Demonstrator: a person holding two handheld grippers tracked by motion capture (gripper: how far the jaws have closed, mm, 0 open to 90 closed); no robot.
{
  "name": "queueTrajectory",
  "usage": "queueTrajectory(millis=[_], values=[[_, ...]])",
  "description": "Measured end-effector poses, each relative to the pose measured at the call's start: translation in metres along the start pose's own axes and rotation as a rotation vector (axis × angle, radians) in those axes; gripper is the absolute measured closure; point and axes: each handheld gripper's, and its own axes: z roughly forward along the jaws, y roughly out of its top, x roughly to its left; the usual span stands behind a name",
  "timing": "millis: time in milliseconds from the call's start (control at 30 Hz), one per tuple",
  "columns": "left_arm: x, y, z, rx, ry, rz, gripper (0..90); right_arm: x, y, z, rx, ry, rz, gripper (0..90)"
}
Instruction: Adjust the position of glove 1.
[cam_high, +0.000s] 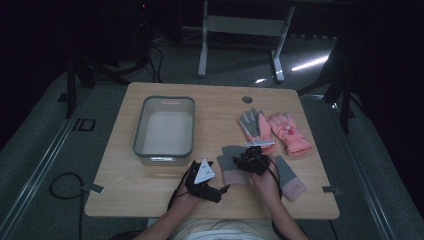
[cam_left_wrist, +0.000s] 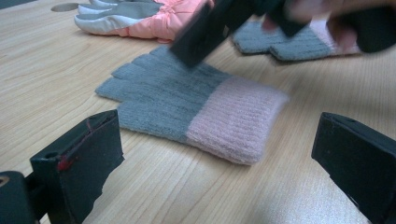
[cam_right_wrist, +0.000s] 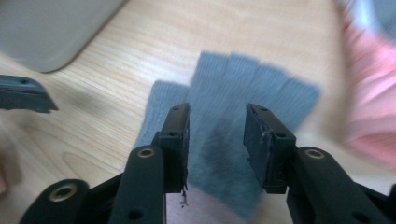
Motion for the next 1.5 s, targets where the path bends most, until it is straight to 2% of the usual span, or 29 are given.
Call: queueTrajectory(millis=[200, 233, 267, 300, 333, 400, 467, 500, 533, 600, 633, 700, 767, 1000, 1100, 1233, 1300, 1400, 1500], values=[[0.000, 0.000, 0.000, 0.002, 0.001, 0.000, 1.5, -0.032, 0.005, -0.034, -0.039, 0.066, -0.102, 59.4], [0.000, 0.000, 0.000, 0.002, 0.001, 0.000, 1.5, -0.032, 0.005, -0.034, -0.039, 0.066, -0.102, 59.4], [0.000, 0.000, 0.000, -0.002, 0.002, -0.004, 1.5, -0.044, 0.004, -0.044, -0.050, 0.070, -0.142, 59.2], [0.000, 0.000, 0.000, -0.002, 0.002, -0.004, 1.5, -0.044, 0.004, -0.044, -0.050, 0.070, -0.142, 59.2], [0.000, 0.000, 0.000, -0.003, -0.004, -0.008, 1.5, -0.056, 0.002, -0.051, -0.040, 0.052, -0.140, 59.3], [0.001, 0.000, 0.000, -0.004, -0.013, -0.012, 1.5, -0.067, -0.002, -0.058, -0.039, 0.038, -0.160, 60.1], [0.001, 0.000, 0.000, -0.002, -0.012, -0.011, 1.5, -0.077, -0.008, -0.063, -0.013, 0.047, -0.184, 60.4], [0.001, 0.000, 0.000, -0.002, -0.012, -0.008, 1.5, -0.077, -0.008, -0.063, -0.013, 0.047, -0.184, 60.4], [0.000, 0.000, 0.000, -0.004, -0.012, -0.006, 1.5, -0.085, -0.015, -0.066, 0.013, 0.063, -0.205, 60.8], [0.000, 0.000, 0.000, -0.003, -0.009, -0.005, 1.5, -0.090, -0.019, -0.067, 0.026, 0.067, -0.208, 60.7], [0.000, 0.000, 0.000, -0.003, -0.008, -0.006, 1.5, -0.097, -0.027, -0.069, 0.058, 0.066, -0.218, 61.1], [0.000, 0.000, 0.000, -0.003, -0.007, -0.006, 1.5, -0.101, -0.031, -0.070, 0.069, 0.064, -0.215, 61.1], [0.000, 0.000, 0.000, -0.002, -0.006, -0.005, 1.4, -0.109, -0.042, -0.072, 0.105, 0.058, -0.224, 61.1], [0.000, 0.000, 0.000, 0.000, -0.005, -0.008, 1.5, -0.121, -0.061, -0.075, 0.124, 0.076, -0.243, 60.9], [0.000, 0.000, 0.000, 0.001, -0.004, -0.007, 1.5, -0.125, -0.066, -0.071, 0.136, 0.070, -0.244, 60.9], [0.000, 0.000, 0.000, 0.000, -0.005, -0.008, 1.5, -0.127, -0.070, -0.065, 0.145, 0.084, -0.250, 59.8], [0.000, 0.000, 0.001, 0.002, -0.004, -0.010, 1.5, -0.129, -0.071, -0.061, 0.146, 0.096, -0.233, 59.5], [0.000, 0.000, 0.001, 0.001, -0.004, -0.011, 1.5, -0.123, -0.071, -0.060, 0.157, 0.060, -0.277, 59.9], [0.000, 0.000, 0.001, 0.004, -0.004, -0.008, 1.5, -0.122, -0.070, -0.059, 0.176, 0.057, -0.266, 64.9]])
